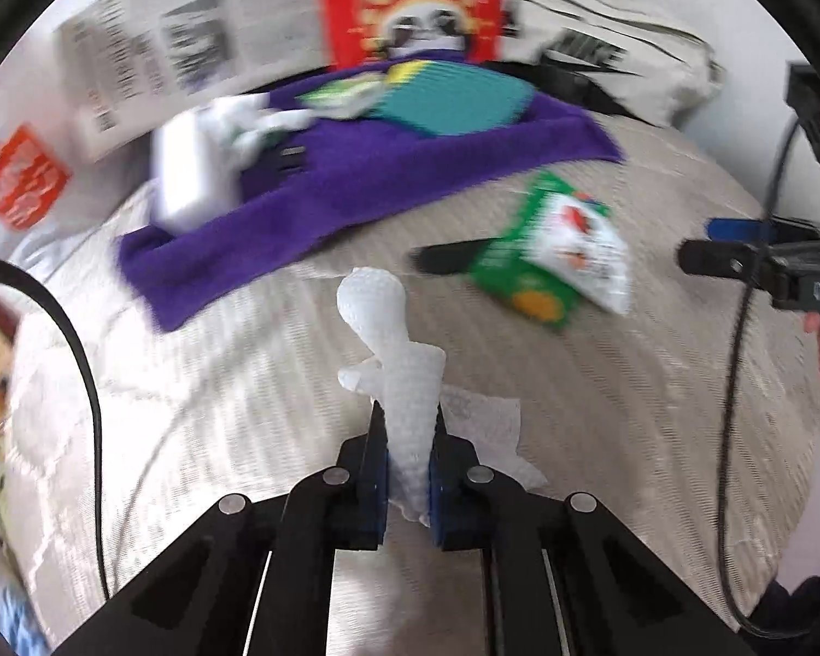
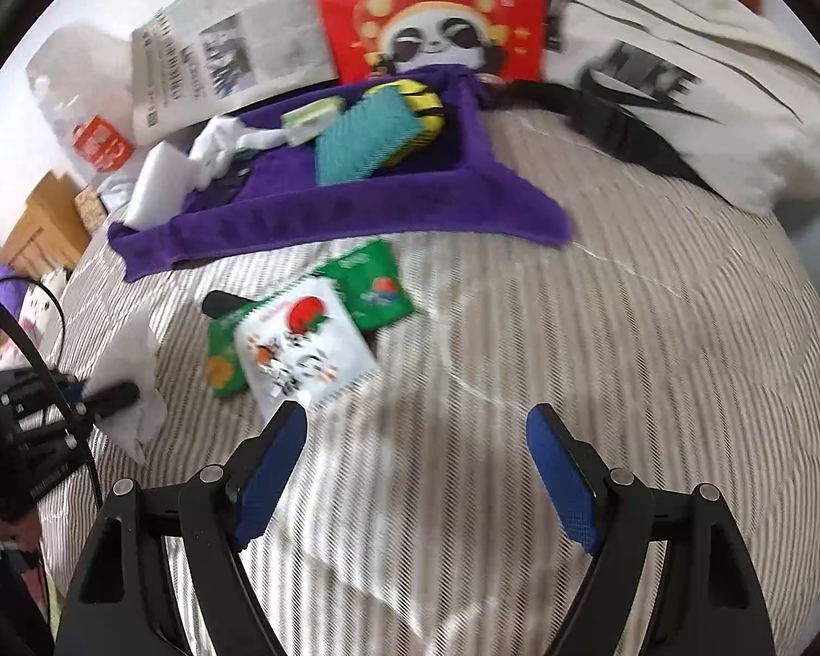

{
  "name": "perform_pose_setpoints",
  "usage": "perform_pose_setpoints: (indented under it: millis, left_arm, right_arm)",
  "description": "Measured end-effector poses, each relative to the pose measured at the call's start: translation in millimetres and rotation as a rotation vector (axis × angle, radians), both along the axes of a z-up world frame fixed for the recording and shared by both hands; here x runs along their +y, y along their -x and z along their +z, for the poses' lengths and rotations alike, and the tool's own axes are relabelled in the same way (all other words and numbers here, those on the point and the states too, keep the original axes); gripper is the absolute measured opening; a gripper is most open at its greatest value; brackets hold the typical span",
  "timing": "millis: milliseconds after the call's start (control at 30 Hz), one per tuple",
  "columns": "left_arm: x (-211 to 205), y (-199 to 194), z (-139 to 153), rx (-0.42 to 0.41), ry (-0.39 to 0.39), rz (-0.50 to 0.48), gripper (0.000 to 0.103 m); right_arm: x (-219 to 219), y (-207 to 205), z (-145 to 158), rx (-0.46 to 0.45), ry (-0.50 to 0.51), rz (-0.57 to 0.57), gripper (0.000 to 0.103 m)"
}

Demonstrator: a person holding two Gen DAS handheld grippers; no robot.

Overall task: Organize soft objects
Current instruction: 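Grasp the white tomato-print snack packet with the right tool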

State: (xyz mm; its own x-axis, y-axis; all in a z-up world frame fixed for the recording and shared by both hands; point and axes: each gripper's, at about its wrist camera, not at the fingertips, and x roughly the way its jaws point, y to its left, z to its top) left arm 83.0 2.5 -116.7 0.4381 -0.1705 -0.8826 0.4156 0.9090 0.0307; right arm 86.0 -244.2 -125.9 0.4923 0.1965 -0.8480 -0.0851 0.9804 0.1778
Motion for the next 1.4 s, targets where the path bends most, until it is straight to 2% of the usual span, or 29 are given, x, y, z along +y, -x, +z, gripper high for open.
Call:
perform_pose_setpoints:
  millis: [133, 233, 333, 600, 933, 1000, 1100, 1133, 1200, 1300, 1400]
  left_arm:
    - [29.0, -10.1, -5.3, 0.011, -0.014, 0.088, 0.014]
    - [39.4, -12.2, -6.0, 0.021, 0.047, 0.105, 0.014]
    - [38.3, -12.8, -7.0, 0.014, 0.052, 0.102, 0.014]
    - [41.2, -7.0, -7.1, -0.002, 0.069, 0.102, 0.014]
    - [43.8, -2.7, -7.7, -0.013, 0.094, 0.100, 0.014]
    - [43.9, -2.7, -7.7, -0.012, 0.096, 0.101, 0.014]
    - [43.7, -2.8, -7.7, -0.013, 0.096, 0.100, 0.014]
    - [43.6, -2.6, -7.6, -0.013, 0.096, 0.100, 0.014]
    - [43.1, -2.3, -7.8, -0.014, 0.095, 0.102, 0.014]
    - [43.3, -1.8, -7.7, -0.014, 0.095, 0.099, 0.014]
    - [42.2, -1.5, -7.4, -0.016, 0.090, 0.097, 0.014]
  right_arm:
    - [28.2, -13.8, -10.1, -0.002, 0.048, 0.083, 0.082]
    - [44.0, -20.8, -16.6, -0.006, 0.088, 0.132, 0.082]
    - [55.3, -28.2, -23.5, 0.002, 0.122, 0.163, 0.082]
    - [74.4, -34.5, -22.4, 0.004, 0.130, 0.223, 0.085]
    - [106.6, -36.8, -19.3, -0.050, 0.255, 0.329, 0.084]
    - [107.8, -38.8, -19.5, -0.062, 0.245, 0.335, 0.084]
    - [108.4, -38.0, -16.8, -0.066, 0.201, 0.359, 0.061]
    - [110.9, -35.1, -15.4, -0.069, 0.221, 0.370, 0.055]
    - [115.1, -28.7, -13.6, -0.064, 0.242, 0.401, 0.048]
    - [113.3, -20.3, -11.4, -0.056, 0.245, 0.399, 0.045]
    - [98.9, -14.2, -5.4, -0.038, 0.176, 0.363, 0.045]
